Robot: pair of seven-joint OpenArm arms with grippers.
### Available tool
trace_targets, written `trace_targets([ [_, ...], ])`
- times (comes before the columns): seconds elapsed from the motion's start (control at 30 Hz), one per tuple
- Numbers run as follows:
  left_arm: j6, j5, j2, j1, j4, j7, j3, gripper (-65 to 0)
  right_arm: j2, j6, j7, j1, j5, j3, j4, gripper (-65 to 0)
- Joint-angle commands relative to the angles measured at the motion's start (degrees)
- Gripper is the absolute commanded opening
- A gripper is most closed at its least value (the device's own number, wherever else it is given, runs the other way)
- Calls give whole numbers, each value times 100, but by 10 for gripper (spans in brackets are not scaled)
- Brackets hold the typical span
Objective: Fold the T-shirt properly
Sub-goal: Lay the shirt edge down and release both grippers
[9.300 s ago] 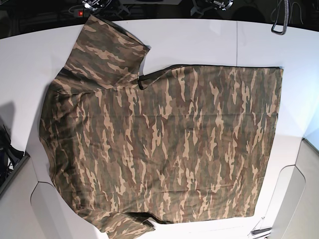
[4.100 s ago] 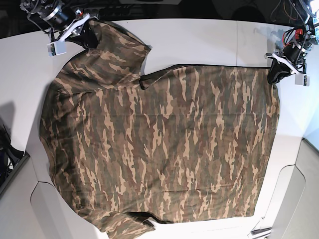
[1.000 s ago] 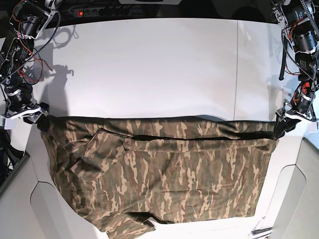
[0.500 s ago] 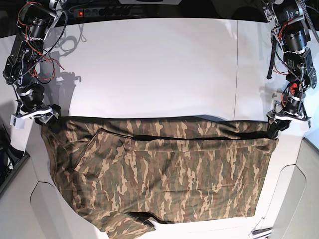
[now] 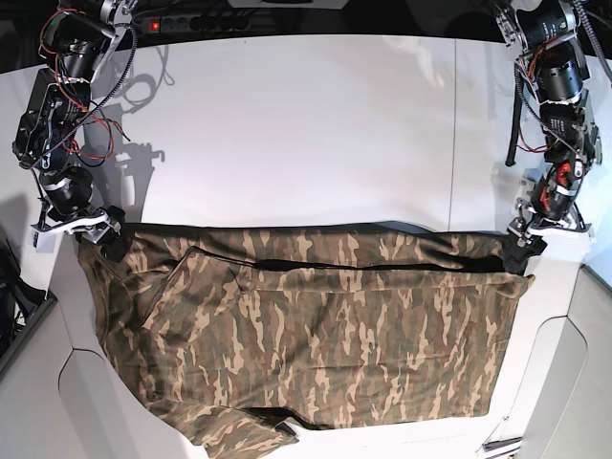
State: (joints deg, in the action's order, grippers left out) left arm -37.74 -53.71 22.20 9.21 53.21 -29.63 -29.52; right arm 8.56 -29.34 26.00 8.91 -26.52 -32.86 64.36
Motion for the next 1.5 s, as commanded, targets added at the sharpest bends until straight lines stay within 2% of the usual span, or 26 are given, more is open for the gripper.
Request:
trace_targets([
  [0.0,-153,-256,114,90,79,-33,-129,-211,61,-44,-46,105,-44,0,55,-220],
  [0.1,-153,-435,131,107,79,-63,-256,-211,61,-44,-48,107,-48,0,55,-220],
  [0.23,-103,-264,83,214,79,-31,-149,-211,59,-44,-48,107,-48,0,57,-220],
  [0.37,221,136,9,343,79,385,170,-211,59,-44,-44,107,-50,0,55,-220],
  [0.5,291,411,-22,479,79,496,426,-211,59,-44,-46,107,-72,0,55,-220],
  [0.6,671,654,-68,542,79,586,455,-215,39,-44,-48,107,-92,0,55,-222],
  [0.63,767,721,-74,542,79,658,455,-228,22,-44,-50,107,-94,0,55,-222],
  [0.67,846,839,-76,542,79,732,455,-264,11,-46,-50,107,-92,0,55,-224],
  [0.7,885,960,-76,540,79,761,455,-324,-4,-46,-50,107,-90,0,55,-252],
  [0.77,879,1145,-74,540,79,761,455,-487,-2,-44,-50,109,-92,0,55,-379],
  [0.8,879,1200,-74,540,79,761,455,-544,-2,-44,-50,111,-92,0,55,-457],
  [0.87,820,1200,-70,540,79,800,455,-588,-2,-46,-52,122,-92,0,55,-605],
  [0.9,688,1200,-59,540,79,852,455,-591,-2,-48,-52,133,-105,0,57,-650],
  [0.97,345,1191,-24,542,87,887,455,-606,0,-68,-42,197,-136,0,57,-650],
  [1.03,-15,1119,7,538,142,883,452,-650,15,-264,-22,260,-155,0,57,-650],
  [1.07,-205,1113,24,535,177,879,455,-650,17,-343,4,304,-153,0,59,-650],
  [1.27,-226,1104,144,463,507,636,442,-650,46,-350,632,291,-168,0,374,-650],
  [1.47,-226,721,177,-210,1309,251,382,-650,188,-354,1045,-153,-682,0,984,-650],
])
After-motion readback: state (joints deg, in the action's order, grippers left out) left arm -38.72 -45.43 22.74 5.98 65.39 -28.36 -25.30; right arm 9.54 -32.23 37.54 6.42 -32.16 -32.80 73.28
